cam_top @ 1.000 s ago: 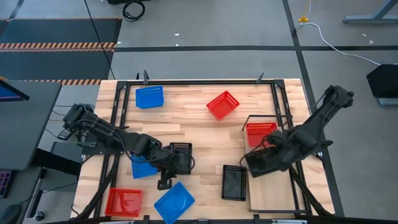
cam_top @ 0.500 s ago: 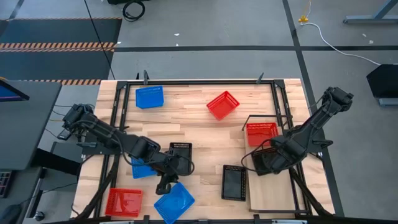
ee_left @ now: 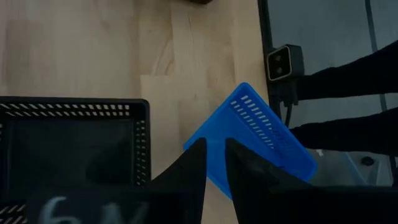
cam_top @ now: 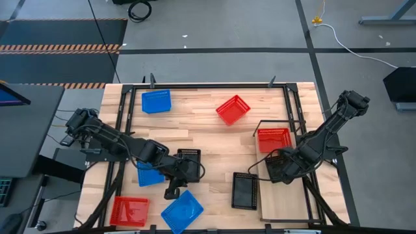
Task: Stack baskets on shelf by color
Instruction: Put the top black bin on the shelf
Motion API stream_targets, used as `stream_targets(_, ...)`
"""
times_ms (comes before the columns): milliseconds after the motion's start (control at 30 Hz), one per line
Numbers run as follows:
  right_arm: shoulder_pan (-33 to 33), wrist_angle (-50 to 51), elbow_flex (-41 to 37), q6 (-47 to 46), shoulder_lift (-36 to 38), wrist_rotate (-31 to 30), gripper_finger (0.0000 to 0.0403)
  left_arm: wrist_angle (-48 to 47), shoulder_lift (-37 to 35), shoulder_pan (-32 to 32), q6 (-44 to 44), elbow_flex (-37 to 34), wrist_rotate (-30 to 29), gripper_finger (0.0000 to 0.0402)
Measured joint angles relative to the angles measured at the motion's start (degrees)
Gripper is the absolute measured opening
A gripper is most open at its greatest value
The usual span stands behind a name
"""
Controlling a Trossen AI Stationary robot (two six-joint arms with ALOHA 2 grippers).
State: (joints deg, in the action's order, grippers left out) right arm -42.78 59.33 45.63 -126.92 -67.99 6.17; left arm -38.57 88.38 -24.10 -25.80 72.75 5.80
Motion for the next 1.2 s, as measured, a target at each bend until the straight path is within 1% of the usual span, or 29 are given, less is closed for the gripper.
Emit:
stream_targets(200,1.34,-5.85,0.02,3.51,0.02,-7.55,0.0129,0.0,0.0,0.57,1.07,0.0,0.0,0.0062)
stream_targets(400,3.88,-4.29,-0.1,6.01,-2.16,-7.14,0.0128,0.0,0.0,0.57,1.62,0.0,0.02,0.0063)
stream_targets(667,8.68,-8.88,-0.13,9.68,-4.19,-9.18,0.0128,-0.01,0.0,0.57,1.4,0.0,0.04,0.006)
stream_targets(967,13.28,-9.5,-0.13,13.12,-4.22,-9.31,0.0128,-0.01,0.0,0.48,0.96,0.0,0.05,0.0055)
stream_targets(1200,14.86,-9.39,-0.13,14.93,-4.14,-8.0,0.0128,-0.02,0.0,0.46,0.57,0.0,0.08,0.0056)
